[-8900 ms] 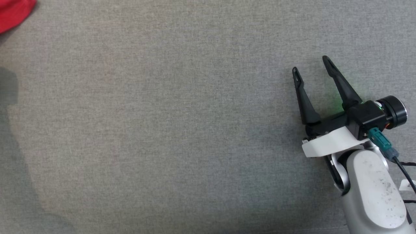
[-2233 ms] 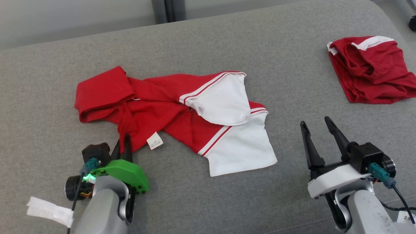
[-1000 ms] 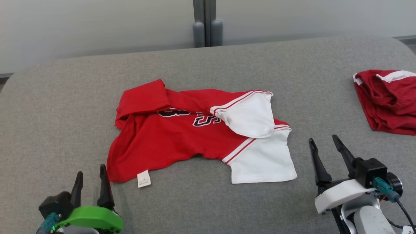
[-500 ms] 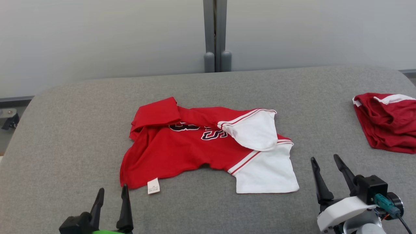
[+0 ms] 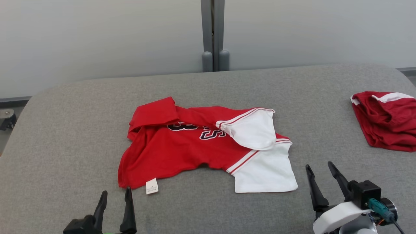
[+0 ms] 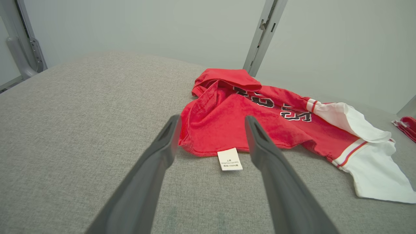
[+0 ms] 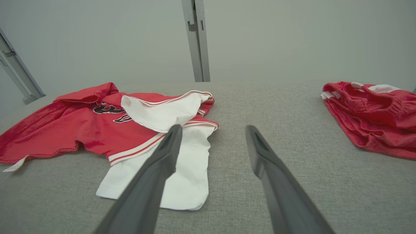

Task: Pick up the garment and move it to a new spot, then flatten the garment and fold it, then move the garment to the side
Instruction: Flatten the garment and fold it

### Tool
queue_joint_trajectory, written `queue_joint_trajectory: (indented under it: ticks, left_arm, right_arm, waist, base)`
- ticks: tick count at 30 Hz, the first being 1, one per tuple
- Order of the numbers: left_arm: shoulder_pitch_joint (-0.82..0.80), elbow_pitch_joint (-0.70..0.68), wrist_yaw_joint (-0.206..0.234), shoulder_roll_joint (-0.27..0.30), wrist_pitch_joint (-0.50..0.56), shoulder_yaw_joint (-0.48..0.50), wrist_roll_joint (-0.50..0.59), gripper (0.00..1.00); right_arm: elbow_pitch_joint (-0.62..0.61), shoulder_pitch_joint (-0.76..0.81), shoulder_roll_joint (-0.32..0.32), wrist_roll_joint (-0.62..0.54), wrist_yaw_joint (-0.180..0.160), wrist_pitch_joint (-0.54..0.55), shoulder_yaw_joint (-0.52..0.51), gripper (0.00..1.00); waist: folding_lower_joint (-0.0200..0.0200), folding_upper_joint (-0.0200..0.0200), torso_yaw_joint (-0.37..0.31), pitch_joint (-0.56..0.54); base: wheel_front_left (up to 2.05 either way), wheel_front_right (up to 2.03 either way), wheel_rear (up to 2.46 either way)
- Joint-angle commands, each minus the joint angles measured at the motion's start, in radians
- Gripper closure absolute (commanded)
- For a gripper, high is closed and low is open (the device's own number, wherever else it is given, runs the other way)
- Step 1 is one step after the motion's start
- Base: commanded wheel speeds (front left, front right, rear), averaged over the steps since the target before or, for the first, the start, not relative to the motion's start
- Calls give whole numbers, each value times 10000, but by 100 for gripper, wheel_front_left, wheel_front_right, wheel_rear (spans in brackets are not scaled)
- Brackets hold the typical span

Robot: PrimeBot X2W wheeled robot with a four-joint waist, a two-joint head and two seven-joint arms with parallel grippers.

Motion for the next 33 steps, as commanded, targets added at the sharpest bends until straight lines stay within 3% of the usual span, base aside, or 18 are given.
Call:
queue_joint_trajectory:
  ticks: [1,19,26,27,28,29,30,31,33]
  left_arm:
    - [-10,9,36,25,-3,1,138,0]
    - [-478,265,113,24,-3,20,60,0]
    - [-574,346,132,24,-3,35,-40,0]
    - [-586,359,129,24,-3,51,-57,0]
    - [-599,389,125,24,-3,67,-68,0]
    - [-613,445,107,24,-3,71,-63,0]
    - [-635,505,87,24,-1,64,-53,0]
    - [-679,591,56,24,-3,26,-40,0]
    - [-795,817,10,24,-1,-79,-39,0]
  right_arm:
    - [136,6,-32,4,-13,-18,66,0]
    - [4079,-1857,-30,792,-13,713,598,0]
    - [4792,-2291,-19,902,-7,843,1152,1]
    - [4847,-2340,-10,866,-7,832,1226,31]
    - [4888,-2376,-1,806,-5,843,1282,51]
    - [4928,-2395,1,790,-5,852,1318,62]
    - [4944,-2427,1,747,-5,830,1313,86]
    - [4946,-2487,-4,679,-7,771,1278,100]
    - [4911,-2587,-9,623,-7,677,1194,100]
  waist:
    - [0,0,28,34]
    - [0,0,748,930]
    - [0,0,892,1044]
    - [0,0,889,1045]
    - [0,0,878,1044]
    - [0,0,858,1043]
    - [0,0,837,1042]
    - [0,0,809,1043]
    - [0,0,748,1052]
  base:
    - [0,0,0]
    - [0,0,0]
    - [0,0,0]
    - [0,0,0]
    - [0,0,0]
    - [0,0,0]
    - [0,0,0]
    - [0,0,0]
    - [0,0,0]
